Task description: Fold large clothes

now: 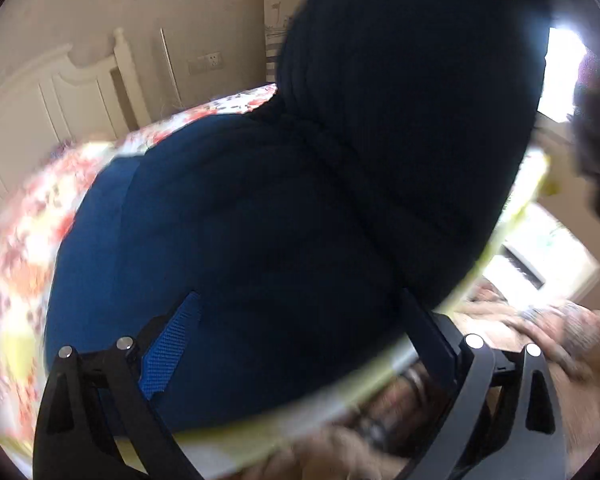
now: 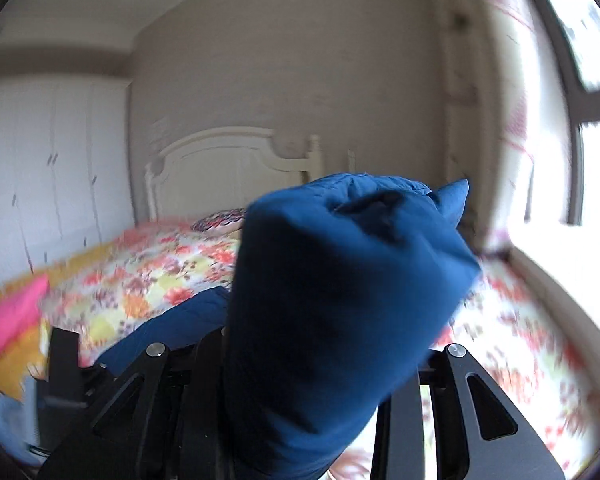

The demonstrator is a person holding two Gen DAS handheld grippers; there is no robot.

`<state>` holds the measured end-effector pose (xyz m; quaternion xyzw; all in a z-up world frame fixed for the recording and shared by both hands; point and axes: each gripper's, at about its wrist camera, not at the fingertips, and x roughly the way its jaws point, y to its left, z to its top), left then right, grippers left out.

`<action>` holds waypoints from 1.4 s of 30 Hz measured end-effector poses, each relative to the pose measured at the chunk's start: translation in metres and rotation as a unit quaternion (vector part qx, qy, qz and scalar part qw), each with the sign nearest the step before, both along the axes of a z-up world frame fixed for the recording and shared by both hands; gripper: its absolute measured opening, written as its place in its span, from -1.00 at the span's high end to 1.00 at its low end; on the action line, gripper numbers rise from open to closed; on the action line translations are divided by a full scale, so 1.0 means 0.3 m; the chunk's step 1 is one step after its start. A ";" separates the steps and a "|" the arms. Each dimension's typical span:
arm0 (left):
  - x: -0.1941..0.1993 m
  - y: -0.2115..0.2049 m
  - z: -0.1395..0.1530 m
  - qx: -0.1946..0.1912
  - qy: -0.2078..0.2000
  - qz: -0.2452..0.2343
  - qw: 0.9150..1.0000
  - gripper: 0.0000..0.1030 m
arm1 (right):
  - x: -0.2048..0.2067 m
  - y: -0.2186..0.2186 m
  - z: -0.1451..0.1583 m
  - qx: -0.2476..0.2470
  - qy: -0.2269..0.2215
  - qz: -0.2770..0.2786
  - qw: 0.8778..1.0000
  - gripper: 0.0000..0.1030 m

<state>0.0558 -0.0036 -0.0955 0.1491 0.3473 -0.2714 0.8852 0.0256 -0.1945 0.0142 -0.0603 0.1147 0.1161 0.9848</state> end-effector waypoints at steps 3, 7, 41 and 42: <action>0.012 0.247 0.123 -0.056 -0.032 0.093 0.994 -0.91 | 0.040 0.278 -0.021 -0.109 -0.004 0.037 0.993 0.39; 0.022 0.549 0.338 -0.122 -0.105 0.211 0.964 -0.89 | 0.116 0.686 -0.257 -0.308 0.042 0.093 0.946 0.37; 0.787 0.240 0.077 -0.028 0.008 0.174 0.984 -0.96 | 0.104 0.447 -0.368 -0.198 0.056 0.164 0.965 -0.15; 0.776 0.244 0.080 -0.029 0.007 0.179 0.983 -0.96 | 0.116 0.440 -0.356 -0.188 0.069 0.169 0.965 -0.14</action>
